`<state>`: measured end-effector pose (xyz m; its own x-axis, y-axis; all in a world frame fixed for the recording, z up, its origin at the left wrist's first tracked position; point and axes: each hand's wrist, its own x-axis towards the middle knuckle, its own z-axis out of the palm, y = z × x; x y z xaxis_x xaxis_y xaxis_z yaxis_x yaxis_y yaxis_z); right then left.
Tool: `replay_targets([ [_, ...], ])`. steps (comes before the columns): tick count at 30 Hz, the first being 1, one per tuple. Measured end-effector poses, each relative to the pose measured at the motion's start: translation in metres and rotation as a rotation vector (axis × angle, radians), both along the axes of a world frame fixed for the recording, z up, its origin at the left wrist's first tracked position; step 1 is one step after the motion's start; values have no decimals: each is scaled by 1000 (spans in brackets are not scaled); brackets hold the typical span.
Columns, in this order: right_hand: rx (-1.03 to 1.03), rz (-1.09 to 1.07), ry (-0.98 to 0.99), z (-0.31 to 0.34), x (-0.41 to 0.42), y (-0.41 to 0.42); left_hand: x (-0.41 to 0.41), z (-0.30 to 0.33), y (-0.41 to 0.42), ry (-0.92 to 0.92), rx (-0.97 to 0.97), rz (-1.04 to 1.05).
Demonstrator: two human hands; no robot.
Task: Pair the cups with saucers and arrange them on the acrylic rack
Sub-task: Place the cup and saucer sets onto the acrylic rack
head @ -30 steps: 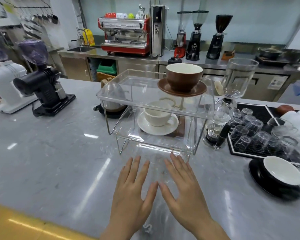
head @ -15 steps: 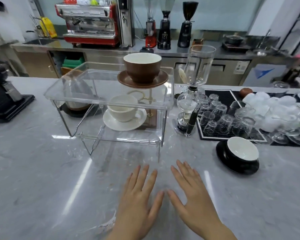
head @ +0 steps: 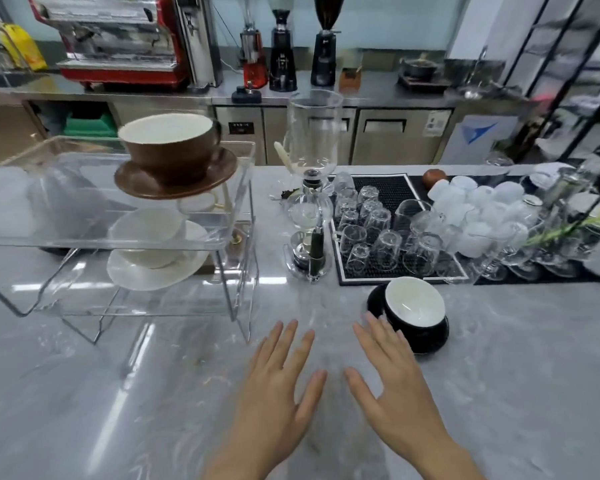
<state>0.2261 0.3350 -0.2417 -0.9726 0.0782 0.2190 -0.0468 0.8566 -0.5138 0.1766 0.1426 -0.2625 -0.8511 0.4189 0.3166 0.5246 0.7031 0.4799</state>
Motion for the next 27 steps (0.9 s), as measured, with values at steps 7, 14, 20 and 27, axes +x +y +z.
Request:
replay_targets([
  [7,-61,-37,14,2,-7,53,-14,4,52,-64,18,-5],
  [14,-123,-125,41,-3,-16,105,-28,9,106,-109,77,3],
  [20,-150,-213,31,-10,-22,145,-41,7,142,-139,116,36],
  [27,-279,-302,-62,-22,-39,177,-67,0,171,-252,151,105],
])
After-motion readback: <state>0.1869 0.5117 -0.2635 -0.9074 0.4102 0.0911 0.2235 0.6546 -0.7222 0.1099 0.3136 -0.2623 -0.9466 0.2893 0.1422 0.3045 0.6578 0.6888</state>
